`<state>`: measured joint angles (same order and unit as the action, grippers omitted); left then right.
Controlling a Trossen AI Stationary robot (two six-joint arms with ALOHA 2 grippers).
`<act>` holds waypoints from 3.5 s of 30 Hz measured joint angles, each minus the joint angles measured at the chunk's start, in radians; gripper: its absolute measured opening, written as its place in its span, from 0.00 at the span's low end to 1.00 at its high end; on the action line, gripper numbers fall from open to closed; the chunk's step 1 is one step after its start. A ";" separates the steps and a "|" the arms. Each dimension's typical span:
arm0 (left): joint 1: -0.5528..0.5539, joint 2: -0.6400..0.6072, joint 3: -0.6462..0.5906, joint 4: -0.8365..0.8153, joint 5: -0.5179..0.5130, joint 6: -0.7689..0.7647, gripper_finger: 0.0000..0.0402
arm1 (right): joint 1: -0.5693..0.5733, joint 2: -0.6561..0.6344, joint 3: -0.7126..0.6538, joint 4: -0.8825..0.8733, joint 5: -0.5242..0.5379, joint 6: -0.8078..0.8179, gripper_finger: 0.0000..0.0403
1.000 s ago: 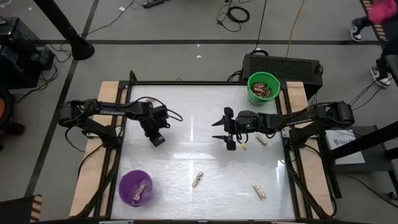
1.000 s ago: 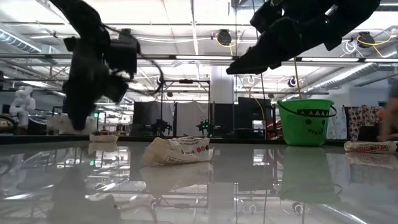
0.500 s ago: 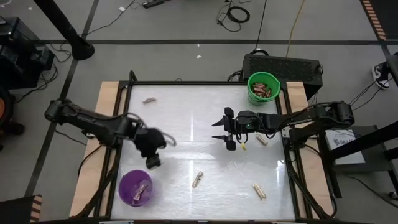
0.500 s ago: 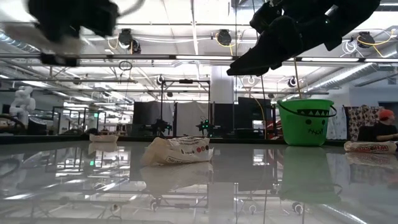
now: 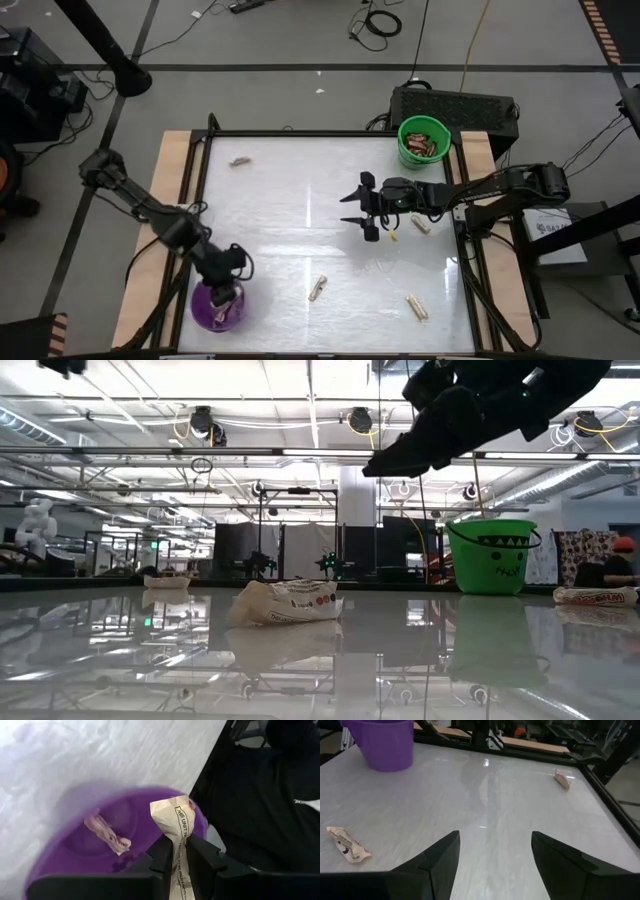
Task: Sort candy by brand, put in halloween buckets
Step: Put the white candy bar into the purple bucket
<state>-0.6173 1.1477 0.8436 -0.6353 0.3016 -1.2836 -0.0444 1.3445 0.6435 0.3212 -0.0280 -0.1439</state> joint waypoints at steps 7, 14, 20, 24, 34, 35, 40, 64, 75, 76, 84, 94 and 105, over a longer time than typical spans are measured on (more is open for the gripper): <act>-0.047 0.000 0.000 -0.017 -0.017 -0.019 0.13 | 0.000 0.000 0.000 0.012 0.000 -0.034 0.59; -0.046 0.000 0.000 -0.118 -0.058 -0.019 0.14 | 0.000 0.000 0.000 0.012 0.000 -0.052 0.59; -0.046 0.000 0.000 -0.116 -0.064 -0.032 0.22 | 0.000 0.000 0.000 0.011 0.000 -0.047 0.59; -0.036 0.000 0.000 -0.121 -0.039 -0.069 0.27 | 0.000 0.000 0.000 0.010 0.000 -0.028 0.59; 0.071 -0.056 0.000 -0.133 0.025 0.134 0.28 | 0.000 0.000 0.000 0.010 0.000 -0.012 0.59; 0.093 -0.072 0.000 -0.147 0.016 0.175 0.28 | 0.000 0.000 0.000 0.010 0.000 -0.012 0.59; 0.227 -0.152 0.000 -0.291 -0.178 0.448 0.28 | 0.000 0.000 0.000 0.010 0.000 -0.015 0.59; 1.105 0.182 -0.007 -0.078 -0.633 1.202 0.28 | 0.000 0.000 0.000 0.010 0.000 -0.040 0.59; 1.320 0.407 0.017 0.001 -0.631 1.351 0.28 | 0.000 0.000 0.000 -0.025 0.000 -0.060 0.59; 1.325 0.415 0.022 0.004 -0.631 1.354 0.28 | 0.000 0.000 0.000 -0.027 0.000 -0.060 0.59; 1.358 0.466 0.037 0.106 -0.667 1.382 0.28 | 0.000 0.000 0.000 -0.028 0.000 -0.060 0.59; 1.368 0.566 0.040 0.121 -0.672 1.405 0.28 | 0.000 0.000 0.000 -0.028 0.000 -0.062 0.59; 1.372 0.574 0.088 0.093 -0.677 1.402 0.08 | 0.000 0.000 0.000 -0.028 0.000 -0.063 0.59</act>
<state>0.7543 1.7214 0.9312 -0.5426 -0.3756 0.1184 -0.0441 1.3445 0.6437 0.2935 -0.0277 -0.2073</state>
